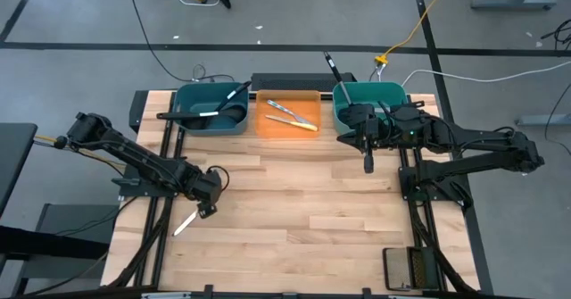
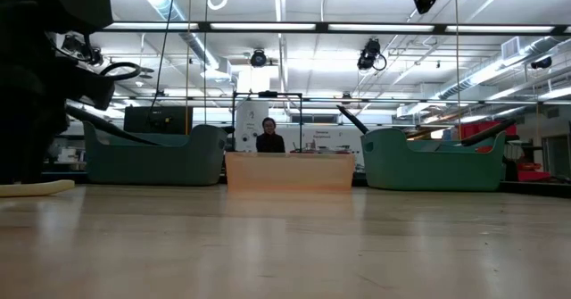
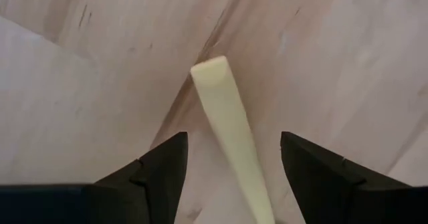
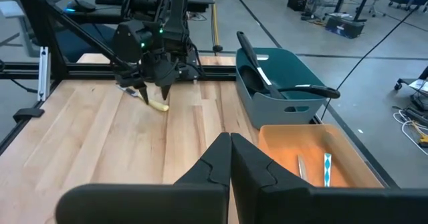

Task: Pick & Place Kitchen Items
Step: Put the yellow knife into the orange bin

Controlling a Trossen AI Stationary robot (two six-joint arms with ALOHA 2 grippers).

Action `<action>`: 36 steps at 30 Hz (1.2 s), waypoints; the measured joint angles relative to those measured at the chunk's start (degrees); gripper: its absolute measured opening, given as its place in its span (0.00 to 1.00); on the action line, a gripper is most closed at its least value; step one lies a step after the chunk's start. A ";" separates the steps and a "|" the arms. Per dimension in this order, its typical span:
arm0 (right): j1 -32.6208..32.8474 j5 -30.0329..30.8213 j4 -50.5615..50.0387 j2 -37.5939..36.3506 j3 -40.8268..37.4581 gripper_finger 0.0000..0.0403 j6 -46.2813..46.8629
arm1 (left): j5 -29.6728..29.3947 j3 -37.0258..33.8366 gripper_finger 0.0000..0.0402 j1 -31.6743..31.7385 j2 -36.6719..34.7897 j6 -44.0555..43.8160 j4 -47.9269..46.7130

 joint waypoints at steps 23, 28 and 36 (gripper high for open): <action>0.00 0.00 -0.02 0.00 0.00 0.02 0.59 | -3.22 -0.06 0.61 -0.02 6.00 -1.85 2.95; 0.00 0.02 -0.02 0.00 0.00 0.02 0.44 | -3.18 -0.09 0.61 -0.02 6.01 -1.63 3.11; 0.00 0.02 -0.02 0.00 0.00 0.02 0.39 | -1.78 -0.13 0.61 0.00 6.05 -1.37 3.18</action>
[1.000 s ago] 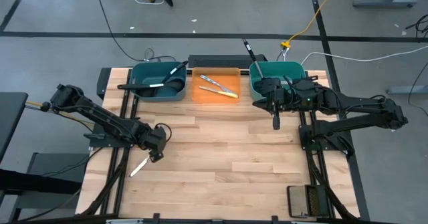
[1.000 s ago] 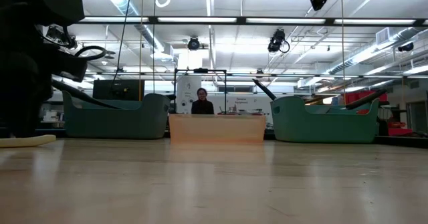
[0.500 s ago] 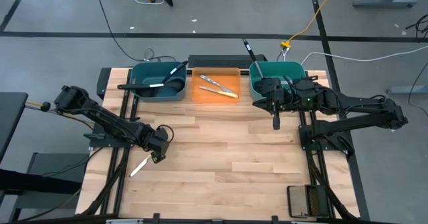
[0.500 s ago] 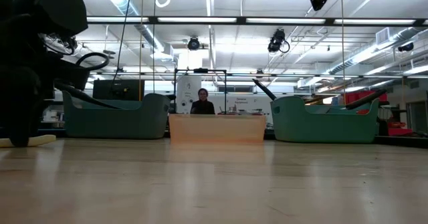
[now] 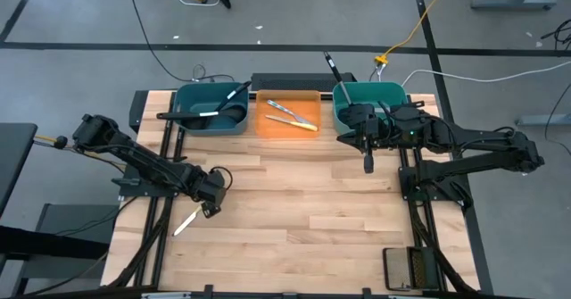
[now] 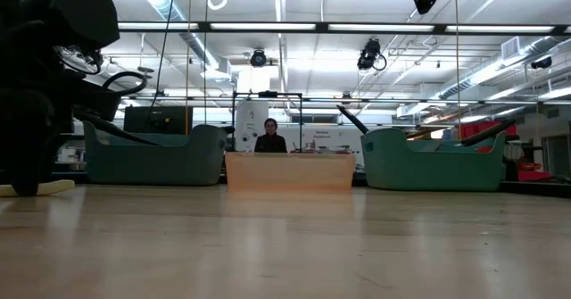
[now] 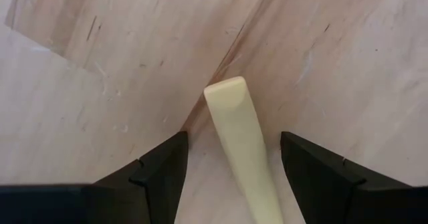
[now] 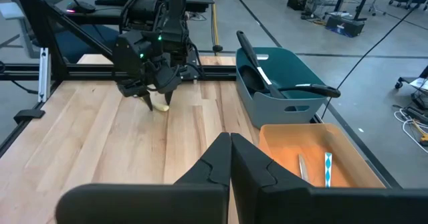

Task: Pick & Place Kitchen Items
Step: Put the yellow knife into the orange bin

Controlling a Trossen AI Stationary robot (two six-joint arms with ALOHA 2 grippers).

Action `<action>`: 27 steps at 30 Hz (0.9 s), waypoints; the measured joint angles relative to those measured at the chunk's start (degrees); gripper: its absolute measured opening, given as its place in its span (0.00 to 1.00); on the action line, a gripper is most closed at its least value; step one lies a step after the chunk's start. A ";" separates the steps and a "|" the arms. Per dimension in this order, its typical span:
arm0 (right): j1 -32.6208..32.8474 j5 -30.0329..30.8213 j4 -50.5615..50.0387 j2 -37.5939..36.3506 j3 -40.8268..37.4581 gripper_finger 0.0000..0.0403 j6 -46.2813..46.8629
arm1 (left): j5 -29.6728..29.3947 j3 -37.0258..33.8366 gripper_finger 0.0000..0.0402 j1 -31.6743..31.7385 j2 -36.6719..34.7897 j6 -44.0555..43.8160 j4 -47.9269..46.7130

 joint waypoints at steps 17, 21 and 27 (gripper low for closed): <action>0.00 -0.02 0.00 0.00 0.00 0.02 -0.02 | 2.67 -0.09 0.43 0.02 0.02 -0.02 -0.20; 0.00 -0.02 0.00 0.00 0.00 0.02 -0.02 | 3.00 -0.09 0.37 0.00 0.02 -0.02 -0.17; 0.00 -0.02 0.00 0.00 0.00 0.02 -0.02 | 3.28 -0.09 0.30 0.00 0.04 -0.04 -0.09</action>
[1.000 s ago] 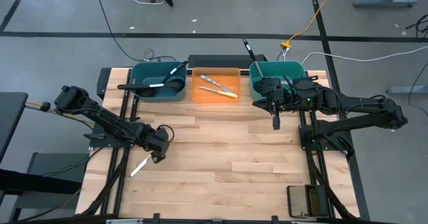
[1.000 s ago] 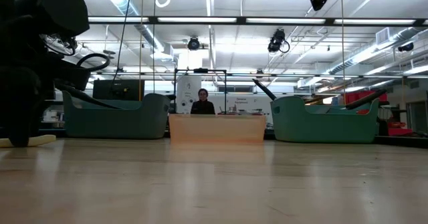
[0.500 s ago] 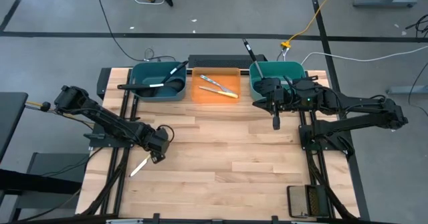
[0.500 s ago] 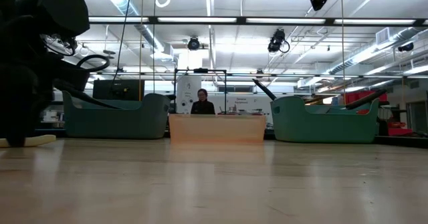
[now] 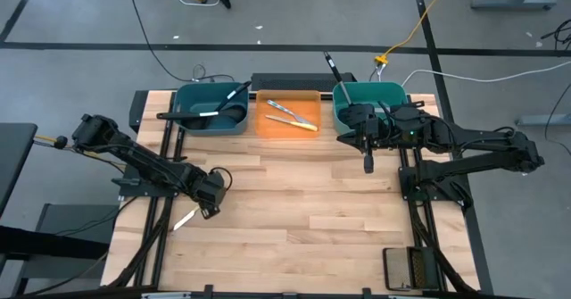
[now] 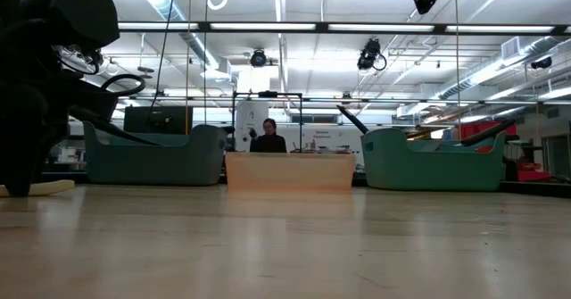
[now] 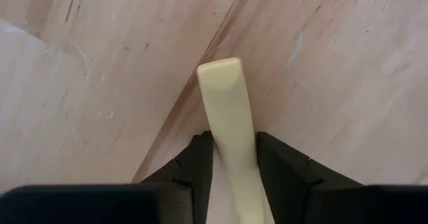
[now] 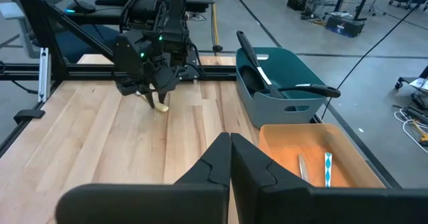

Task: Pick & Place Kitchen Items
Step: Put the yellow knife into the orange bin

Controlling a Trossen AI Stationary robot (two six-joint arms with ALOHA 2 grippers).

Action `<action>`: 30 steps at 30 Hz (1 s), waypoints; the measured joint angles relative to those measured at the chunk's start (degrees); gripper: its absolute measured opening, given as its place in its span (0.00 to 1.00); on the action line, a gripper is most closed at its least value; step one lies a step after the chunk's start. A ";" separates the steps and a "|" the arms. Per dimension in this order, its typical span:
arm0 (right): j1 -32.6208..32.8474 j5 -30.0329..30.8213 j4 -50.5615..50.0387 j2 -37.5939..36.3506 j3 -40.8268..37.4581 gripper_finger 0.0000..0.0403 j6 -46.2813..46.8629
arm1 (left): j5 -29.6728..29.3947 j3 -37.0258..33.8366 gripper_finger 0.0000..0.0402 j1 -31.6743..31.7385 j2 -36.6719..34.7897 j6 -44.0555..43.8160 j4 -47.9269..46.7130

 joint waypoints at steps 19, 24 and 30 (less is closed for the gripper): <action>0.00 0.00 0.00 0.00 0.00 0.02 -0.02 | 0.33 0.00 0.22 0.00 0.00 0.02 0.42; 0.00 0.00 0.00 0.00 0.00 0.02 -0.02 | 0.46 0.00 0.22 0.00 0.00 0.27 0.83; 0.00 0.00 0.00 0.00 0.00 0.02 -0.02 | 0.87 0.00 0.21 0.00 0.00 0.96 1.75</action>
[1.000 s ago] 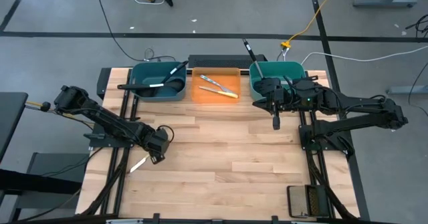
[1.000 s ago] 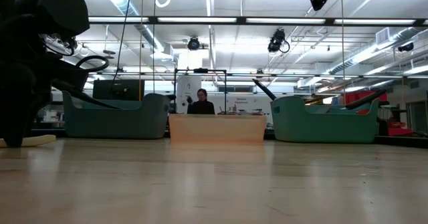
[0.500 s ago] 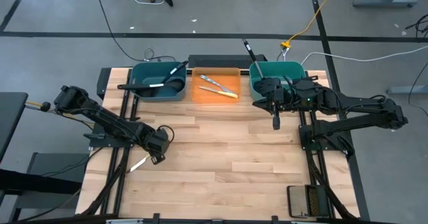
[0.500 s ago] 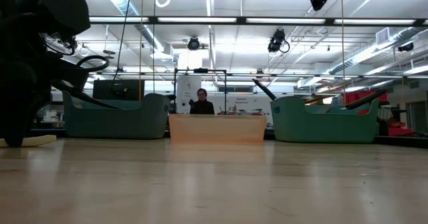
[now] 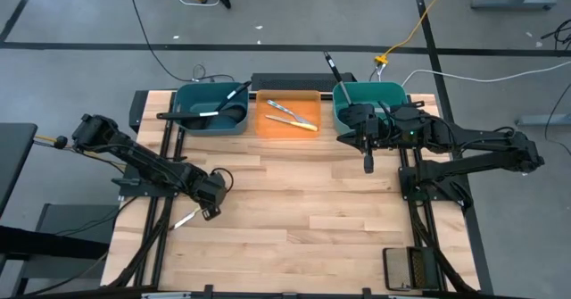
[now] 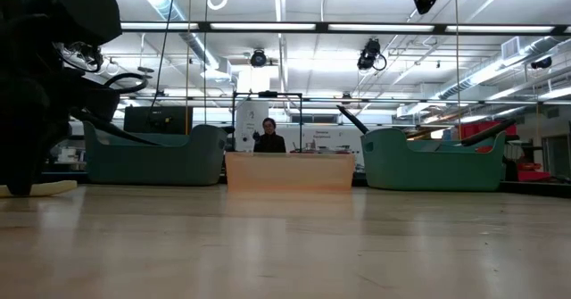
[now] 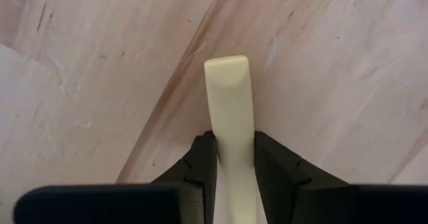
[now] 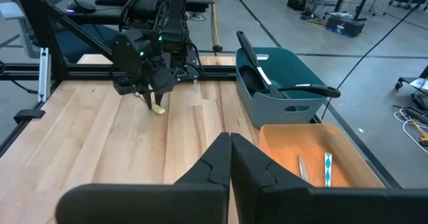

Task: Pick & Place Kitchen Items
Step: Put the yellow knife into the orange bin

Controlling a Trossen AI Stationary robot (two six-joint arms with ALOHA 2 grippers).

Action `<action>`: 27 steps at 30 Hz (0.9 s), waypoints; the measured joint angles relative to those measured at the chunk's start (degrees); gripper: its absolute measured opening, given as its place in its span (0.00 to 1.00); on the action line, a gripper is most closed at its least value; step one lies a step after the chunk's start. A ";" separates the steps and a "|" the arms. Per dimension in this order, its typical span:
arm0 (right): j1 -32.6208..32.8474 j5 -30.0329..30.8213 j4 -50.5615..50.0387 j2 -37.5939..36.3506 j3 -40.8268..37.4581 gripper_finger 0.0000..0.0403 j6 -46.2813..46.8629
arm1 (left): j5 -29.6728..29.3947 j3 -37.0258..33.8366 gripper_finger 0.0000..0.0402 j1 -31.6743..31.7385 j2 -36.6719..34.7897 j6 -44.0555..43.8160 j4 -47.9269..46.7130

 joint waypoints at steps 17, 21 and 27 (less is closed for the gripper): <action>0.00 -0.02 0.00 0.00 0.00 0.02 0.00 | 0.15 -0.02 0.21 0.00 0.00 0.11 0.04; 0.00 0.00 0.01 0.01 0.00 0.02 0.00 | 0.29 0.13 0.21 0.00 -0.65 0.57 -0.17; 0.00 0.00 0.00 0.02 0.00 0.02 0.00 | 1.53 1.11 0.20 -0.04 -1.99 1.87 -0.55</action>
